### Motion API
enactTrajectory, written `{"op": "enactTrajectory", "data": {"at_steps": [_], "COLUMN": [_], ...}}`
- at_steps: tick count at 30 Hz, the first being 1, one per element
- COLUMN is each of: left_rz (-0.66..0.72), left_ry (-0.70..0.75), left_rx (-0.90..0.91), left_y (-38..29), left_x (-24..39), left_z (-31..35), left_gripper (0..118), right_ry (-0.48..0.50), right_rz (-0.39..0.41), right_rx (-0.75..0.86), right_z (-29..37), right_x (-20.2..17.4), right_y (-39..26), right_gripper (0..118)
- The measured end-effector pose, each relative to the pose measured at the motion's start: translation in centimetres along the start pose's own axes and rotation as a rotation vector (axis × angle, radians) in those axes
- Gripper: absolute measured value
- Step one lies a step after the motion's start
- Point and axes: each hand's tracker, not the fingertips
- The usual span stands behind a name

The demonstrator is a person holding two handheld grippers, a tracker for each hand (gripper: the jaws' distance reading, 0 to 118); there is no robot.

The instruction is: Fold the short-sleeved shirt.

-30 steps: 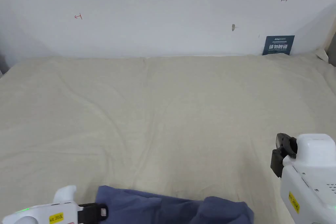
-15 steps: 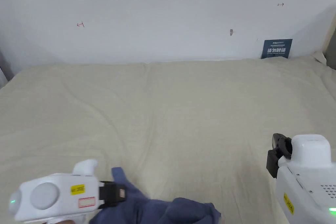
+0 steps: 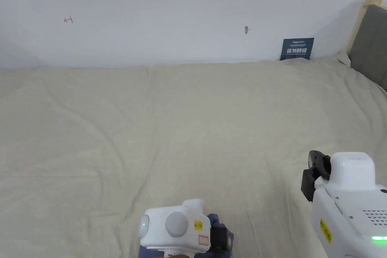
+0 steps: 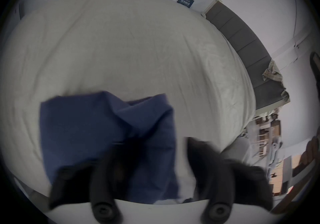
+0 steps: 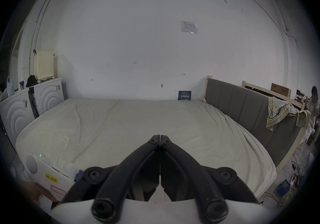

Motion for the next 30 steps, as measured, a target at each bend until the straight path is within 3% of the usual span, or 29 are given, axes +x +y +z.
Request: {"op": "enactTrajectory", "data": {"at_steps": [3, 6, 10, 15, 16, 17, 18, 23, 25, 30], "left_rz": [0.038, -0.016, -0.108, -0.252, -0.266, -0.27, -0.261, -0.187, -0.208, -0.227], "left_ry": [-0.097, -0.123, -0.098, 0.093, 0.115, 0.129, 0.135, 0.153, 0.19, 0.125], "left_rx": [0.047, 0.137, 0.416, 0.687, 0.69, 0.689, 0.681, 0.607, 0.539, 0.415], "left_y": [-0.2, 0.0, -0.6, -1.7, -1.8, -1.9, -1.6, -3.0, -4.3, -7.2], "left_x": [0.8, 1.3, 0.9, -0.1, -0.5, -1.0, -1.5, -4.5, -4.9, -3.3], "left_z": [1.1, 4.0, 10.0, 15.5, 16.0, 16.3, 16.1, 13.6, 11.7, 6.9], "left_gripper": [100, 100, 97, 64, 51, 17, 2, 1, 1, 1], "right_ry": [-0.016, -0.025, -0.02, 0.009, 0.017, 0.023, 0.028, 0.055, 0.055, 0.038], "right_rz": [0.001, -0.004, -0.012, -0.006, -0.005, -0.003, -0.004, 0.0, 0.006, 0.006], "right_rx": [-0.006, -0.007, 0.009, 0.025, 0.025, 0.025, 0.026, 0.018, 0.013, -0.002], "right_z": [0.2, 0.3, 0.6, 0.5, 0.4, 0.4, 0.4, 0.3, 0.3, -0.1], "right_x": [0.5, 0.7, 0.4, -1.1, -1.4, -1.7, -2.0, -2.6, -2.5, -1.7], "right_y": [-0.1, -0.1, 0.3, 0.7, 0.8, 0.8, 0.7, 0.5, 0.4, 0.1], "right_gripper": [0, 0, 0, 0, 0, 0, 0, 0, 0, 0]}}
